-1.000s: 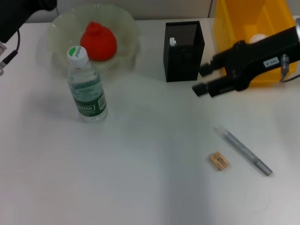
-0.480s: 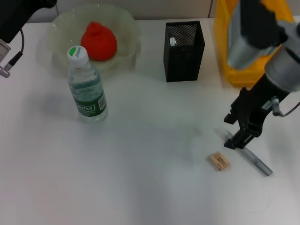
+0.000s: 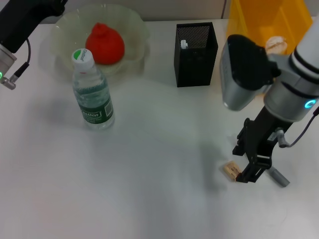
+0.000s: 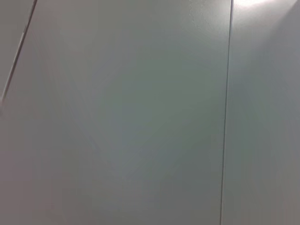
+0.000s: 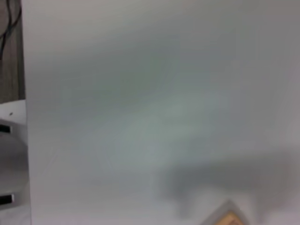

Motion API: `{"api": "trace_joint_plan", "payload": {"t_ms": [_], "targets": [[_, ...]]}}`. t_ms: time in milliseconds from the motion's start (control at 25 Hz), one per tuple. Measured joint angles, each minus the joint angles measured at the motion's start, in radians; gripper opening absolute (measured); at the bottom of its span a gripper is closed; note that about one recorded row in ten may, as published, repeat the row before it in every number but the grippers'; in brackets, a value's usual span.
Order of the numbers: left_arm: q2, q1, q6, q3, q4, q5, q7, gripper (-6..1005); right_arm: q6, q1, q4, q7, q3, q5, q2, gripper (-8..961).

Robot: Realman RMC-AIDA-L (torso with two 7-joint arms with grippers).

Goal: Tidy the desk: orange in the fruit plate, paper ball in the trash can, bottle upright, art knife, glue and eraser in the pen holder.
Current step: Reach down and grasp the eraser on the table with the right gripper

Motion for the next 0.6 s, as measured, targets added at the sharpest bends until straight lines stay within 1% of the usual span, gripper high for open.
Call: {"api": "trace_joint_plan", "payload": {"t_ms": [40,200,440,600], "targets": [[0.0,0.0,0.0,0.0,0.0,0.0,0.0,514,0.0,0.0,0.0,0.0,0.0,0.0,0.0,665],[0.001,0.0,-0.003,-0.001,0.0,-0.006,0.001,514,0.058,-0.004,0.008,-0.014,-0.052,0.011,0.002,664],[0.002,0.003,-0.005,-0.001,0.0,-0.014,0.002,514,0.087,0.001,0.023,-0.035,-0.056,0.033,0.002,663],[0.002,0.008,-0.006,-0.001,0.0,-0.023,0.004,514,0.101,0.022,0.068,-0.049,-0.061,0.053,0.002,662]]}}
